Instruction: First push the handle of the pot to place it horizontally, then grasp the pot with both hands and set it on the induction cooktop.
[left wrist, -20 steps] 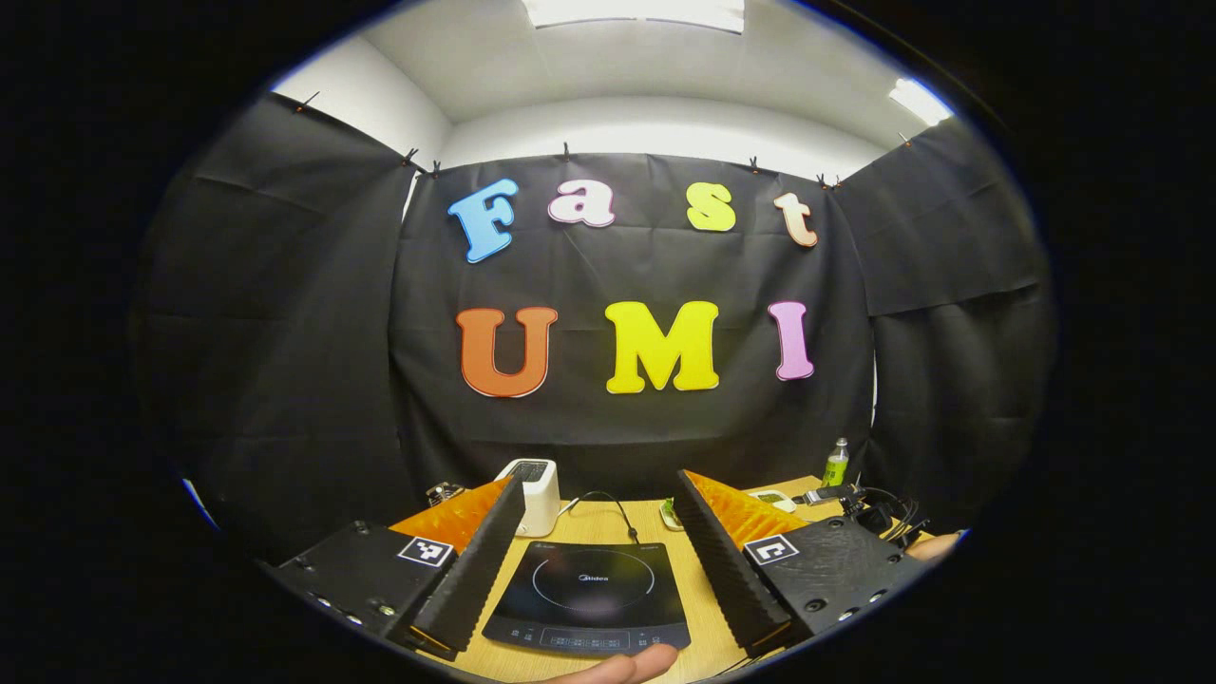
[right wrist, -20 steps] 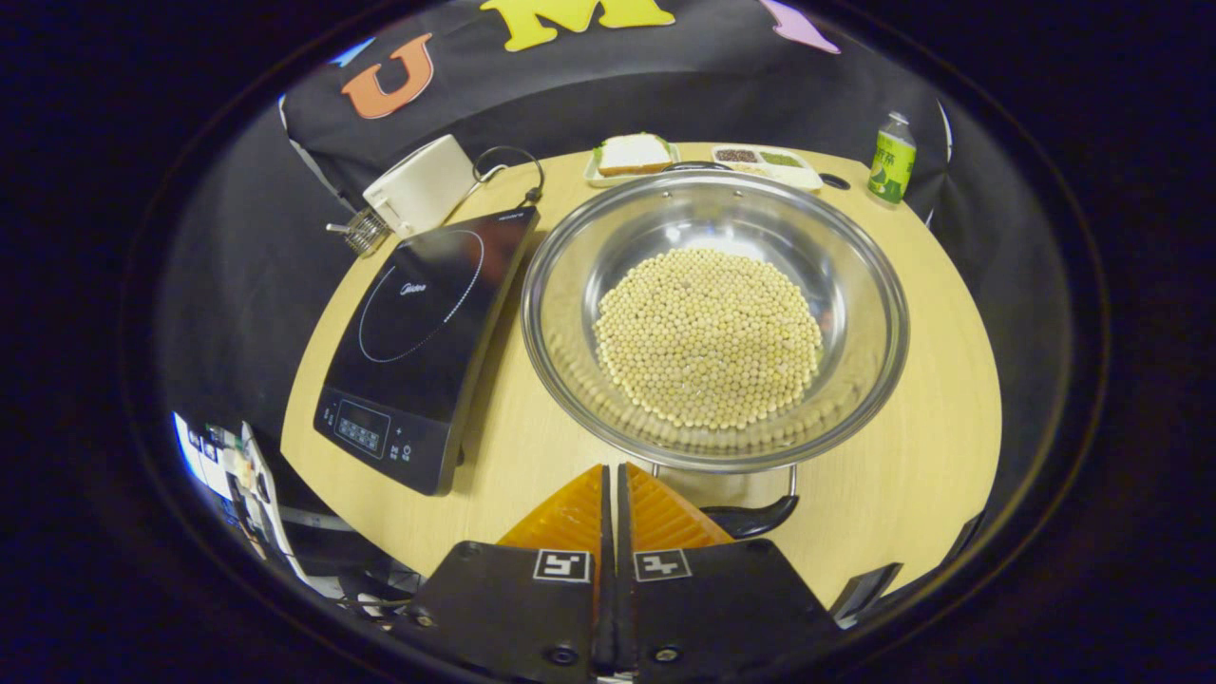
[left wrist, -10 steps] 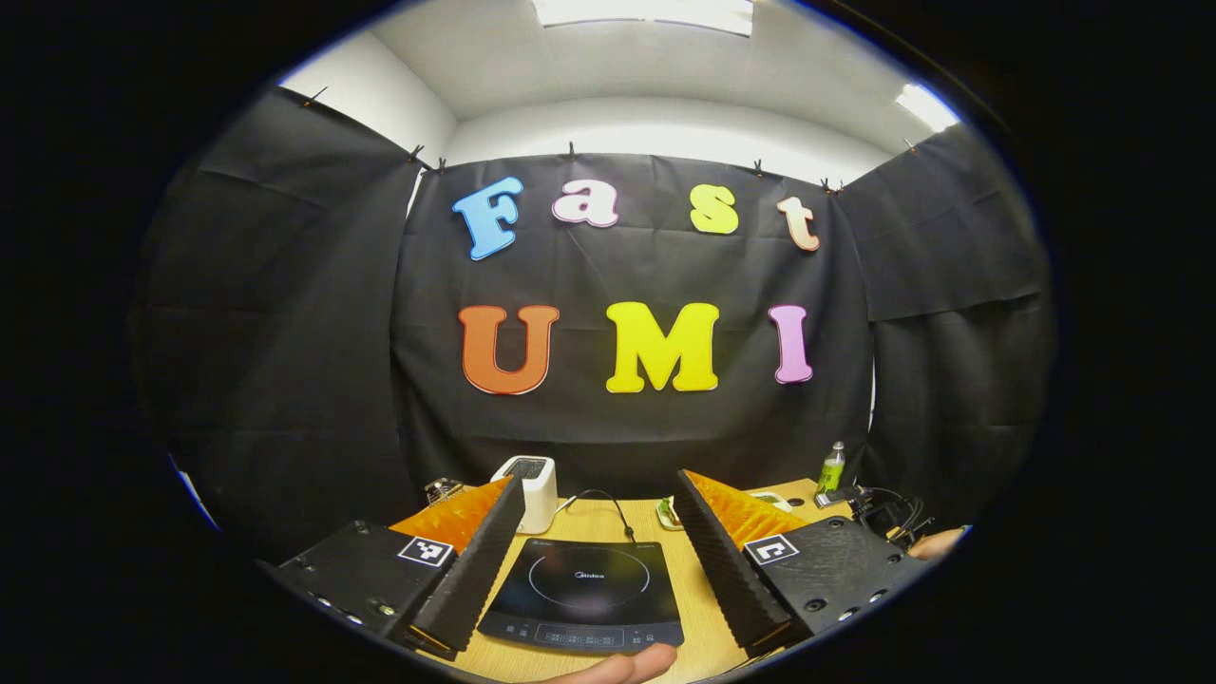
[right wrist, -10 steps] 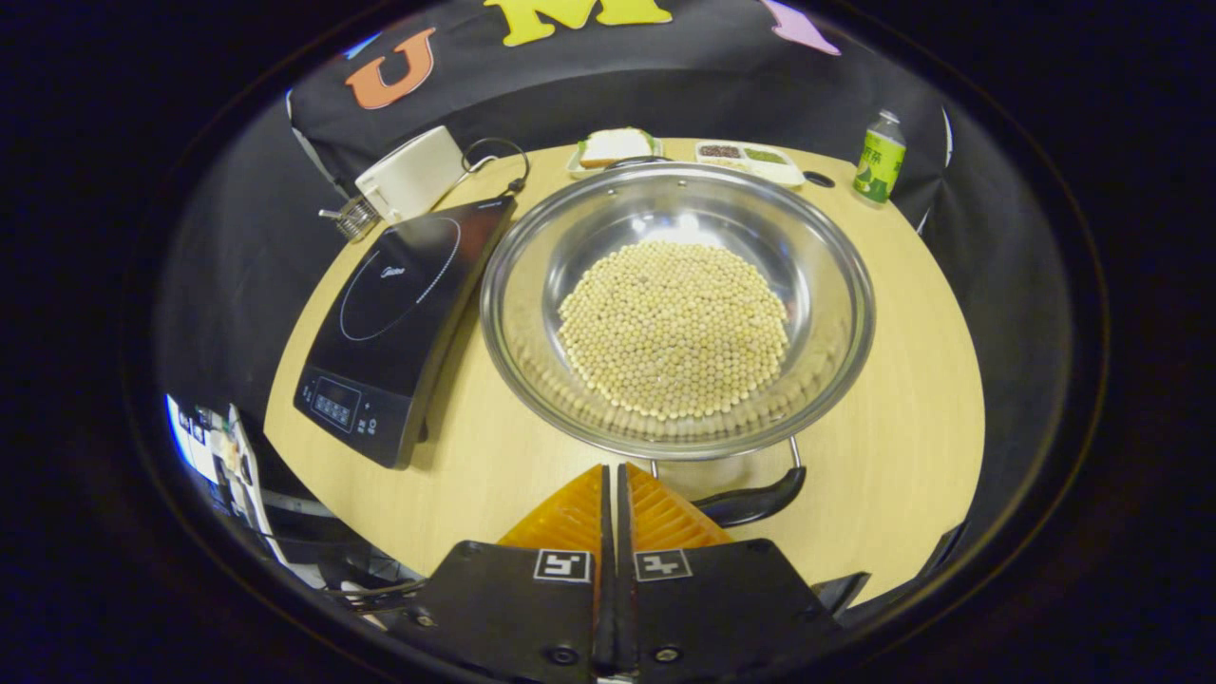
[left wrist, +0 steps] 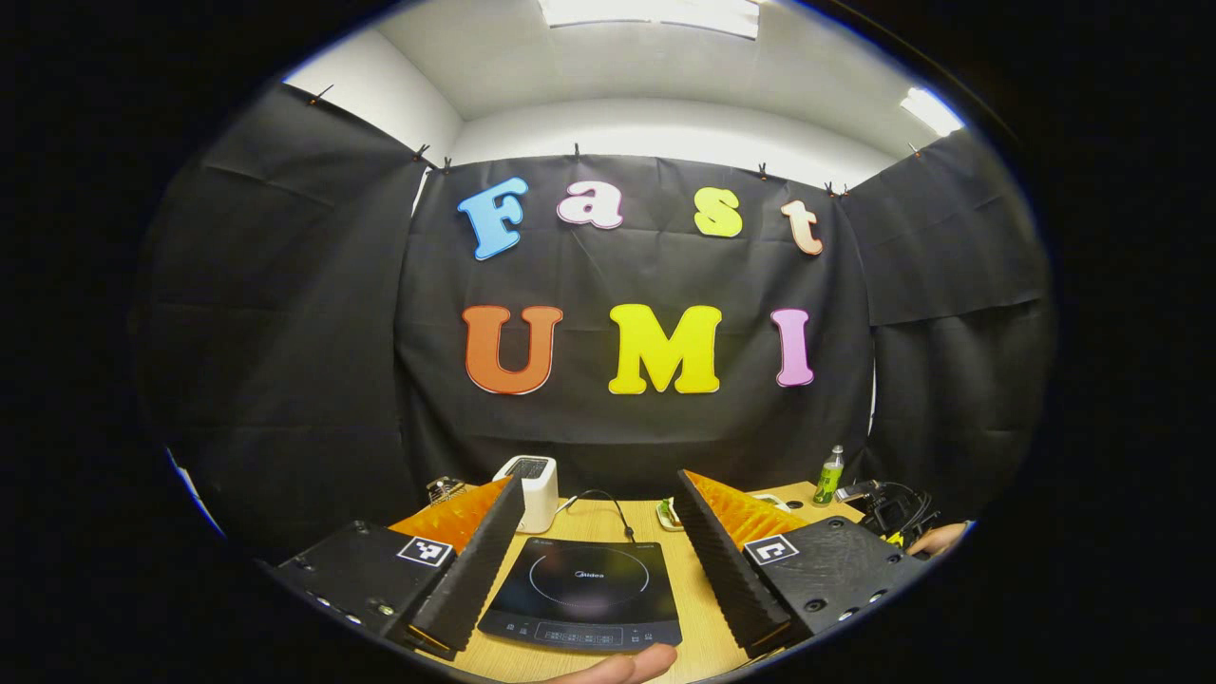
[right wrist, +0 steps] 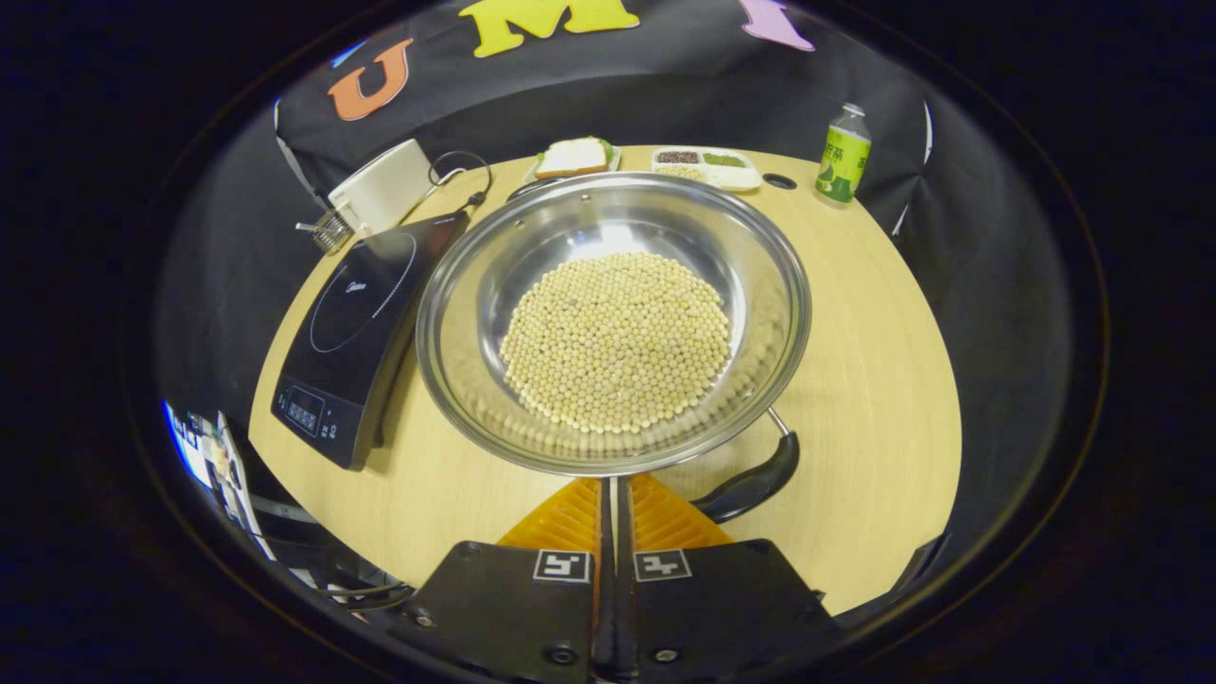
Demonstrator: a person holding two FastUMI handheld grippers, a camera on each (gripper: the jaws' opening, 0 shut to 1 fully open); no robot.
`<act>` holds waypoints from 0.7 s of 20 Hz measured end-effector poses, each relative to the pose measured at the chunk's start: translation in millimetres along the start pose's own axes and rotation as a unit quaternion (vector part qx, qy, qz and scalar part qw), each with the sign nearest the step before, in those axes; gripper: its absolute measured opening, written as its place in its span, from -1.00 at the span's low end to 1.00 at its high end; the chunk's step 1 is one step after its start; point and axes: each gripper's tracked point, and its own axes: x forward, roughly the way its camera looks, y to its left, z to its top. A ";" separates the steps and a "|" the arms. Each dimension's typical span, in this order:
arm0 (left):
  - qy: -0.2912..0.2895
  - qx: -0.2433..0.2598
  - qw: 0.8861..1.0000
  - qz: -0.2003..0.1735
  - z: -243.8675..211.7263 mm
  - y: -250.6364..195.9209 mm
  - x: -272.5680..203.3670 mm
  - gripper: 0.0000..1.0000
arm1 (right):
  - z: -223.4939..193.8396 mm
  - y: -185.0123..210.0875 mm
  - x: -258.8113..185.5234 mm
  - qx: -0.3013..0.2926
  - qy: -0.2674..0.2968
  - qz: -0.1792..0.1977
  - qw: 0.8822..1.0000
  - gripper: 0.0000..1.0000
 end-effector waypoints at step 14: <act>0.009 0.007 1.000 -0.006 -6.3 -13.5 17.4 0.92 | 14.1 -68.0 7.9 0.011 -0.005 -0.023 1.000 -0.92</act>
